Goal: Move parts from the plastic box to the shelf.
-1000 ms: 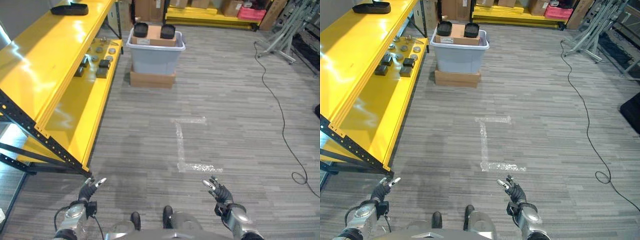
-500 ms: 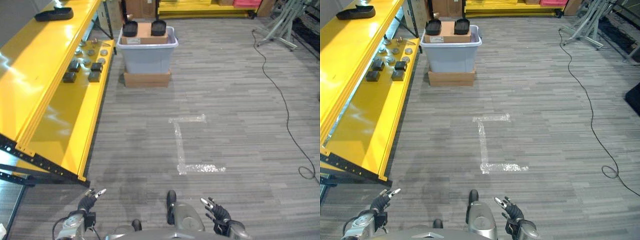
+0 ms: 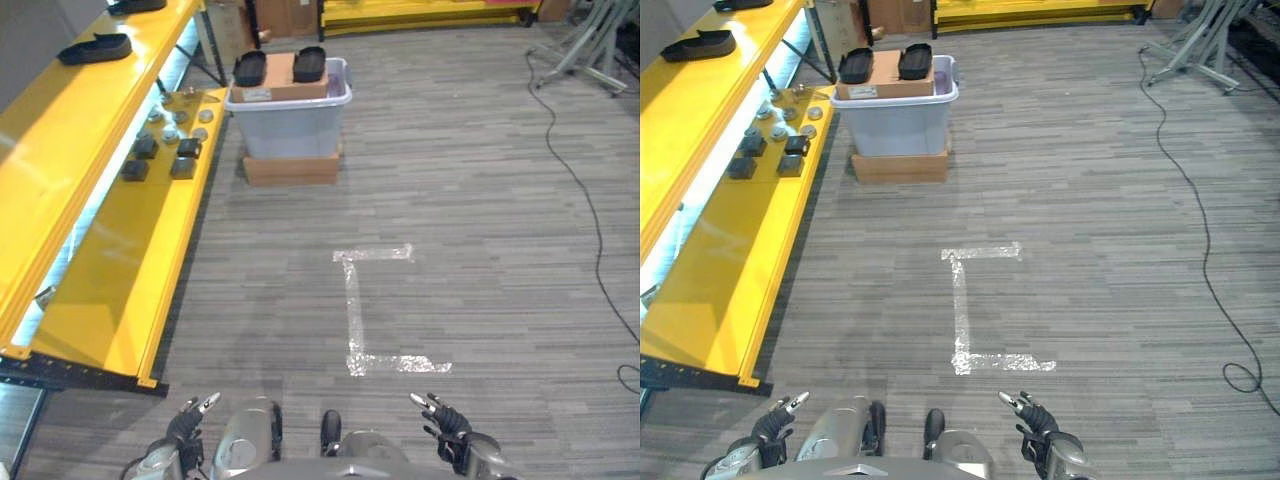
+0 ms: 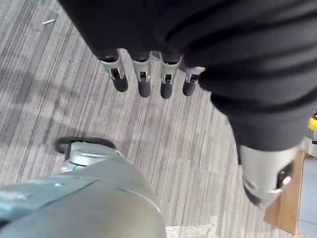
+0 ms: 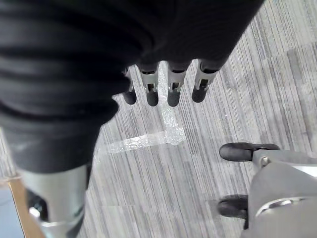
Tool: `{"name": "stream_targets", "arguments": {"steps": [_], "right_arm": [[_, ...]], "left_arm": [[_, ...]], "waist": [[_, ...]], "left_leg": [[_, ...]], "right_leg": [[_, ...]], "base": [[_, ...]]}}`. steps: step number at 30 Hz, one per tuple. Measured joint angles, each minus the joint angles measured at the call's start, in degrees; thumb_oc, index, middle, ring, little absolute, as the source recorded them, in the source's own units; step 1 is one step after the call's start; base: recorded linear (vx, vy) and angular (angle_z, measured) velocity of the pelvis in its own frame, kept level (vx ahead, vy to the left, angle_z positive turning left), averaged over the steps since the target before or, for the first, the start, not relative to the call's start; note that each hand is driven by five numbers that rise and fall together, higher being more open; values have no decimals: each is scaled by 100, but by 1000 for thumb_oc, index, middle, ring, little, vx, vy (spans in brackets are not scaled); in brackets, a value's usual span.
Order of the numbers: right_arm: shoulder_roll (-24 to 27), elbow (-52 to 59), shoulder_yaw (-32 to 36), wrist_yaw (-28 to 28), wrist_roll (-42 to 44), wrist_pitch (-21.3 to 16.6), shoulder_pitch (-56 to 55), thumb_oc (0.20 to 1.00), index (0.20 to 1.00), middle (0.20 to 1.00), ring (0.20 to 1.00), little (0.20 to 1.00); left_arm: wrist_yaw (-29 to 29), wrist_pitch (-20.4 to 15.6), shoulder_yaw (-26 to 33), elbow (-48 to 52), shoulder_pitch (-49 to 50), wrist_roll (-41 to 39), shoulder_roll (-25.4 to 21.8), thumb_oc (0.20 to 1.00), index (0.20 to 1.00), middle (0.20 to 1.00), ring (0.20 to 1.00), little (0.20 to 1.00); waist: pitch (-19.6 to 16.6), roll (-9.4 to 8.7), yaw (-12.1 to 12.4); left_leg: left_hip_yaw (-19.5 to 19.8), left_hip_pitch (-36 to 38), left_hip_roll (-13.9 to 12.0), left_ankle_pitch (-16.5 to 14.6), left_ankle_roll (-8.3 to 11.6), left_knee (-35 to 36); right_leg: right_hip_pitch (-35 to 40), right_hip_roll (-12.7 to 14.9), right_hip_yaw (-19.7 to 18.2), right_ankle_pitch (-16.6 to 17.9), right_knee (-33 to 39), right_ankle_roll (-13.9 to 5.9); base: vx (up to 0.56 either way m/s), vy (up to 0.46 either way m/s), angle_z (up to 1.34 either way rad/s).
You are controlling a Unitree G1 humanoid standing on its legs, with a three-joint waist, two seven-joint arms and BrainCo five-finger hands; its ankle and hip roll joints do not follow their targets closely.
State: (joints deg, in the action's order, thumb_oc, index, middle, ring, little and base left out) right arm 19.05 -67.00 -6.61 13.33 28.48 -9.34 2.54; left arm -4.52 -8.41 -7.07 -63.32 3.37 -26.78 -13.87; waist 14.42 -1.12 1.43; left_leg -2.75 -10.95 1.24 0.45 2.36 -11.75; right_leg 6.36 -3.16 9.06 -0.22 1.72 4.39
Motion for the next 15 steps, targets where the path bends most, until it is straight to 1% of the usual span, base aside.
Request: {"name": "stream_targets", "arguments": {"steps": [1,2,3,4,5,6,7,8,9,10,11,12,13,14,15], "right_arm": [[-2,-53,0,15,-64,0,20,1000,1000,1000,1000,1000],[-2,-132,0,34,-126,1,31,1000,1000,1000,1000,1000],[7,-220,2,47,-182,4,21,1000,1000,1000,1000,1000],[4,-286,6,56,-182,-5,10,1000,1000,1000,1000,1000],[20,-378,5,66,-176,-18,-5,1000,1000,1000,1000,1000],[29,-412,-1,62,-167,-19,-21,1000,1000,1000,1000,1000],[35,-417,-4,63,-163,-22,-40,1000,1000,1000,1000,1000],[52,-419,1,60,-131,-18,-17,1000,1000,1000,1000,1000],[62,-420,0,60,-124,-16,-59,1000,1000,1000,1000,1000],[41,-414,11,51,-90,-16,-24,1000,1000,1000,1000,1000],[22,-385,3,62,-71,-15,-42,1000,1000,1000,1000,1000],[-42,-363,3,71,-69,-10,-67,1000,1000,1000,1000,1000],[-94,-367,-6,99,-68,-8,-73,1000,1000,1000,1000,1000],[-188,-223,-11,118,-68,-13,-82,1000,1000,1000,1000,1000],[-201,-139,-17,117,-72,-12,-128,1000,1000,1000,1000,1000]], "left_arm": [[-3,-74,11,-43,11,19,-1,1000,1000,1000,1000,1000],[-2,-100,21,-58,13,62,-1,1000,1000,1000,1000,1000],[-6,-154,13,-64,4,121,-14,1000,1000,1000,1000,1000],[-11,-209,2,-56,55,163,-27,1000,1000,1000,1000,1000],[-62,-237,7,-105,49,221,-28,1000,1000,1000,1000,1000],[-103,-251,9,-133,86,221,-37,1000,1000,1000,1000,1000],[-105,-260,17,-186,104,221,-38,1000,1000,1000,1000,1000],[-112,-264,16,-234,80,220,-38,1000,1000,1000,1000,1000],[-113,-265,15,-248,63,219,-38,1000,1000,1000,1000,1000],[-120,-252,17,-298,1,222,-60,1000,1000,1000,1000,1000],[-115,-239,12,-322,-53,223,-70,1000,1000,1000,1000,1000],[-119,-245,8,-246,-120,225,-114,1000,1000,1000,1000,1000],[-126,-272,3,-204,-214,226,-167,1000,1000,1000,1000,1000],[-108,-280,-38,-136,-379,224,-287,1000,1000,1000,1000,1000],[-92,-294,-104,-126,-453,220,-322,1000,1000,1000,1000,1000]], "waist": [[-11,21,60],[3,30,106],[125,56,186],[166,43,201],[168,3,220],[176,-23,232],[151,-34,231],[138,-40,221],[126,-14,202],[136,54,147],[144,65,137],[120,86,158],[109,83,188],[99,33,186],[103,13,162]], "left_leg": [[88,36,38,195,28,532],[144,71,53,351,14,935],[116,39,57,620,6,1116],[100,-58,57,689,31,957],[-14,-52,38,698,-18,820],[-178,-57,26,628,-154,739],[-263,-66,27,565,-301,688],[-316,16,104,537,-347,679],[-307,87,116,557,-376,735],[-344,455,122,554,-603,1003],[-337,611,146,606,-672,1128],[-334,829,146,597,-701,1245],[-372,964,161,444,-775,1273],[-392,1125,294,239,-916,1209],[-388,1176,400,112,-998,1145]], "right_leg": [[74,-85,-58,-32,114,-18],[149,-144,-77,-33,189,-18],[393,-235,-88,-71,292,20],[469,-260,-70,-153,294,32],[529,-263,-85,-240,296,32],[573,-236,-111,-319,283,1],[588,-199,-120,-378,243,1],[603,-154,-175,-515,145,-109],[568,-138,-176,-610,24,-125],[554,-117,-158,-913,-409,-304],[458,-53,-72,-1014,-804,-411],[278,7,-38,-1110,-1384,-536],[28,80,-23,-1168,-2091,-634],[-831,512,127,-1201,-4117,-919],[-1225,778,139,-1182,-4929,-901]], "base": [[143,29,-18],[305,123,-18],[270,129,-9],[452,266,-3],[269,199,-4],[338,246,-6],[249,176,-7],[298,208,-6],[277,201,-8],[288,226,5],[229,192,9],[233,216,2],[286,239,-14],[258,206,-12],[397,111,6]]}}
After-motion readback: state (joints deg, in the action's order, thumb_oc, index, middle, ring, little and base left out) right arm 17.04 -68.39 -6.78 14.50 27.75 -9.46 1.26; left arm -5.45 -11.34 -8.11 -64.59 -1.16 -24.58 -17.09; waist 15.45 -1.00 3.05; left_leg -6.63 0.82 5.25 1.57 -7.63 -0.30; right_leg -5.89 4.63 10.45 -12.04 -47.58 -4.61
